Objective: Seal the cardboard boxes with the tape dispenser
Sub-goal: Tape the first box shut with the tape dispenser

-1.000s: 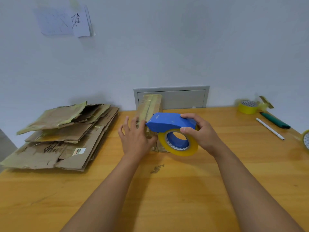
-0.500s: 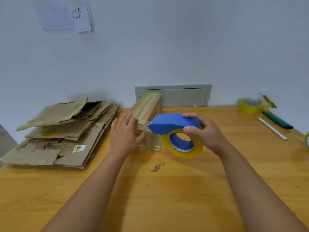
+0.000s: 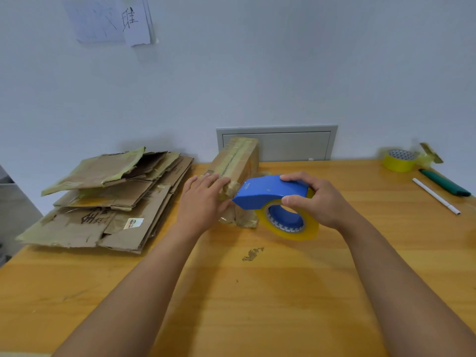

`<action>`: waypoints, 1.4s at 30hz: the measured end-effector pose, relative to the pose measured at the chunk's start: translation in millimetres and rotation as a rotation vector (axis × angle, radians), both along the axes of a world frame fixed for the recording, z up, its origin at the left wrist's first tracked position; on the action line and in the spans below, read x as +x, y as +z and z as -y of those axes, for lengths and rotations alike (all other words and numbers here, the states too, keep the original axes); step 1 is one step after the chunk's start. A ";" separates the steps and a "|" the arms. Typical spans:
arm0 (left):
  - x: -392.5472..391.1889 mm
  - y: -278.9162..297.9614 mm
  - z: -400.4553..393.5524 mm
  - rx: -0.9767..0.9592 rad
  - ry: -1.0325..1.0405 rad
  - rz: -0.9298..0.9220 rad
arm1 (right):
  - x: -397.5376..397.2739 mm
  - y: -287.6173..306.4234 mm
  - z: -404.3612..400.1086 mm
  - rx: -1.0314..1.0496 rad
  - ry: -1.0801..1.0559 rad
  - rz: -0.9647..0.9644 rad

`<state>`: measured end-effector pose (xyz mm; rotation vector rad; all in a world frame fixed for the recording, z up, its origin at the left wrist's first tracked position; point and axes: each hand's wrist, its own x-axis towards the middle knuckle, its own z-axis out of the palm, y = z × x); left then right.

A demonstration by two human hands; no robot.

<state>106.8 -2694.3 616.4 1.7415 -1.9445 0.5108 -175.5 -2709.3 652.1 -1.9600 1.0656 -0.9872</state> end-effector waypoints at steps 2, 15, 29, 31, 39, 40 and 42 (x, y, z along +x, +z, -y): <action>-0.6 2.6 0.5 0.005 -0.004 -0.020 | 3.4 8.1 3.3 -0.012 0.008 -0.025; 5.4 5.9 -1.8 0.153 -0.030 -0.067 | 29.1 49.8 10.2 -0.035 -0.033 -0.169; -11.0 3.7 -2.0 0.145 0.076 -0.178 | 2.3 -14.9 3.9 -0.072 -0.463 -0.006; -20.0 2.5 -1.9 0.118 0.119 -0.218 | 8.4 -22.5 4.9 -0.086 -0.516 0.040; -43.8 -1.3 8.2 -0.002 0.304 -0.284 | 39.3 -47.0 6.5 -0.106 -0.585 0.142; -43.2 -2.6 8.5 -0.011 0.300 -0.289 | 41.9 -49.1 6.2 -0.106 -0.587 0.151; -41.0 -5.4 8.3 -0.017 0.288 -0.289 | 44.9 -53.8 5.6 -0.119 -0.590 0.165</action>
